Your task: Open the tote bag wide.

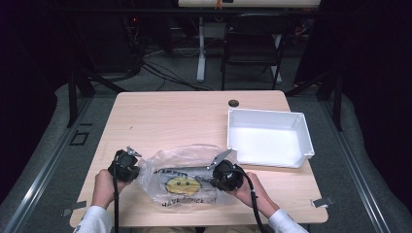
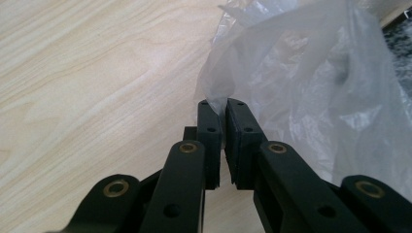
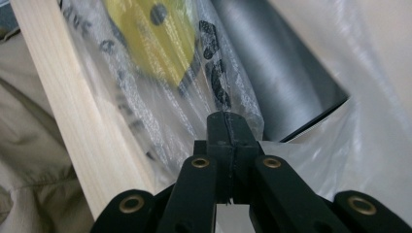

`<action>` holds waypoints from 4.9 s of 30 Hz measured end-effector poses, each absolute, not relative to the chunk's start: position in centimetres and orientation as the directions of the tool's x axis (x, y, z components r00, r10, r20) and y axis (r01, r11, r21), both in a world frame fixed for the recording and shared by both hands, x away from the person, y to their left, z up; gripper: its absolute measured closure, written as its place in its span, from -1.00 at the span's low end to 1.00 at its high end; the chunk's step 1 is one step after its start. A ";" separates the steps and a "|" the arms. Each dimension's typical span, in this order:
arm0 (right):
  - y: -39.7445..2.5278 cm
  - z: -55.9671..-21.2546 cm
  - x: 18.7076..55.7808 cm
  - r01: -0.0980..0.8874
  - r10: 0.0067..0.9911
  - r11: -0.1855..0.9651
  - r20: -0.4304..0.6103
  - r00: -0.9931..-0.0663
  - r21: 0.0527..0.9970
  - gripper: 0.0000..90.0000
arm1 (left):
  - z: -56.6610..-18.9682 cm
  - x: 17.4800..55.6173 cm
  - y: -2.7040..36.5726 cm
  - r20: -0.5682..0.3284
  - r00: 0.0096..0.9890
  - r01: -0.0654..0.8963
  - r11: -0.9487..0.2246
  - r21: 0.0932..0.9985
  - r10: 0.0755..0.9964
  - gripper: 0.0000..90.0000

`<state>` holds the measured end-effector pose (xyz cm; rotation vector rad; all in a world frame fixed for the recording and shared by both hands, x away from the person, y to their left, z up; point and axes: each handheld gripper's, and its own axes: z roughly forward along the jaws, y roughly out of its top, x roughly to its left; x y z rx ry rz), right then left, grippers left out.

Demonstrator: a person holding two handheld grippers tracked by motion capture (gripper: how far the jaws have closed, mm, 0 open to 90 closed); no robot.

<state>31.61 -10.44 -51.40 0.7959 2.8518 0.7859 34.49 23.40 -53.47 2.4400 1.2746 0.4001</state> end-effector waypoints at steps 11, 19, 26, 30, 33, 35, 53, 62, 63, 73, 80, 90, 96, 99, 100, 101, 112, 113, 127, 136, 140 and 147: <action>-10.0 -53.5 31.4 0.478 0.499 0.768 0.070 -0.864 0.426 1.00 | -53.5 34.5 23.5 0.087 0.544 0.734 -0.524 0.432 0.835 0.89; -10.1 -54.2 31.6 0.488 0.494 0.790 0.085 -0.865 0.371 1.00 | -53.7 34.7 23.7 0.091 0.534 0.745 -0.519 0.419 0.841 0.86; -10.3 -53.4 31.5 0.478 0.487 0.774 0.092 -0.869 0.416 0.95 | -52.0 34.5 24.0 0.041 0.524 0.749 -0.484 0.453 0.850 0.08; -10.4 -52.9 31.4 0.475 0.489 0.766 0.086 -0.868 0.433 0.93 | -50.2 33.8 24.4 0.023 0.522 0.733 -0.462 0.499 0.853 -0.20; -10.5 -52.7 31.5 0.470 0.490 0.765 0.077 -0.869 0.440 0.91 | -49.4 33.5 24.8 0.010 0.514 0.733 -0.445 0.515 0.858 -0.34; -10.6 -52.7 31.5 0.473 0.491 0.760 0.082 -0.867 0.446 0.89 | -49.1 33.4 25.4 0.005 0.502 0.738 -0.431 0.518 0.865 -0.42; -10.8 -52.6 31.7 0.481 0.504 0.753 0.076 -0.860 0.449 0.83 | -48.5 32.9 30.1 0.006 0.387 0.819 -0.346 0.457 0.922 -0.62; -10.8 -51.7 31.6 0.471 0.490 0.737 0.096 -0.866 0.485 0.63 | -41.0 29.1 24.2 0.028 0.553 0.594 -0.418 0.687 0.833 -0.57; -10.9 -51.5 31.6 0.468 0.488 0.734 0.097 -0.867 0.493 0.60 | -41.2 29.0 22.7 0.043 0.594 0.577 -0.462 0.674 0.803 -0.54; -13.0 -49.8 32.3 0.492 0.591 0.626 0.045 -0.806 0.605 0.29 | -48.1 30.7 17.9 0.042 0.724 0.596 -0.655 0.465 0.689 -0.14; -13.4 -51.1 33.4 0.528 0.645 0.620 0.006 -0.764 0.580 0.45 | -50.9 31.2 17.7 0.005 0.753 0.612 -0.703 0.362 0.658 0.21; -13.6 -52.9 34.6 0.565 0.657 0.647 0.001 -0.753 0.513 0.81 | -52.2 31.4 17.4 0.018 0.767 0.600 -0.727 0.333 0.641 0.72; -13.4 -53.5 34.9 0.576 0.661 0.651 0.003 -0.750 0.494 0.93 | -52.3 31.4 17.9 0.002 0.777 0.595 -0.734 0.326 0.630 0.93; -13.4 -53.9 35.0 0.584 0.665 0.653 0.004 -0.747 0.483 0.93 | -52.3 31.2 18.1 -0.008 0.783 0.591 -0.741 0.318 0.622 0.96; -13.5 -53.9 35.1 0.584 0.663 0.658 0.003 -0.749 0.476 0.93 | -52.3 31.1 18.1 -0.014 0.788 0.588 -0.747 0.309 0.615 0.96; -13.5 -54.0 35.2 0.585 0.665 0.657 0.000 -0.747 0.475 0.93 | -52.3 31.1 18.2 -0.012 0.792 0.584 -0.752 0.306 0.610 0.96; -13.7 -54.8 35.6 0.603 0.671 0.683 -0.029 -0.741 0.412 0.93 | -53.6 30.6 17.9 -0.040 0.821 0.567 -0.805 0.177 0.570 0.97; -13.7 -54.9 35.5 0.607 0.676 0.679 -0.029 -0.736 0.414 0.93 | -53.7 30.7 17.9 -0.041 0.820 0.569 -0.804 0.170 0.571 0.97; -13.8 -55.1 35.7 0.619 0.687 0.697 -0.093 -0.720 0.362 0.94 | -54.4 31.1 18.3 -0.024 0.804 0.592 -0.797 0.121 0.594 0.97; -14.0 -54.7 35.6 0.614 0.682 0.689 -0.058 -0.729 0.386 0.81 | -53.7 31.3 18.8 -0.009 0.788 0.611 -0.779 0.140 0.616 0.65; -14.2 -53.3 35.1 0.598 0.672 0.676 -0.026 -0.740 0.430 0.71 | -52.4 31.2 19.0 -0.038 0.784 0.612 -0.762 0.211 0.620 0.40; -14.5 -51.0 33.7 0.554 0.656 0.648 -0.013 -0.755 0.522 0.52 | -50.3 30.6 18.9 -0.048 0.784 0.604 -0.742 0.291 0.619 0.03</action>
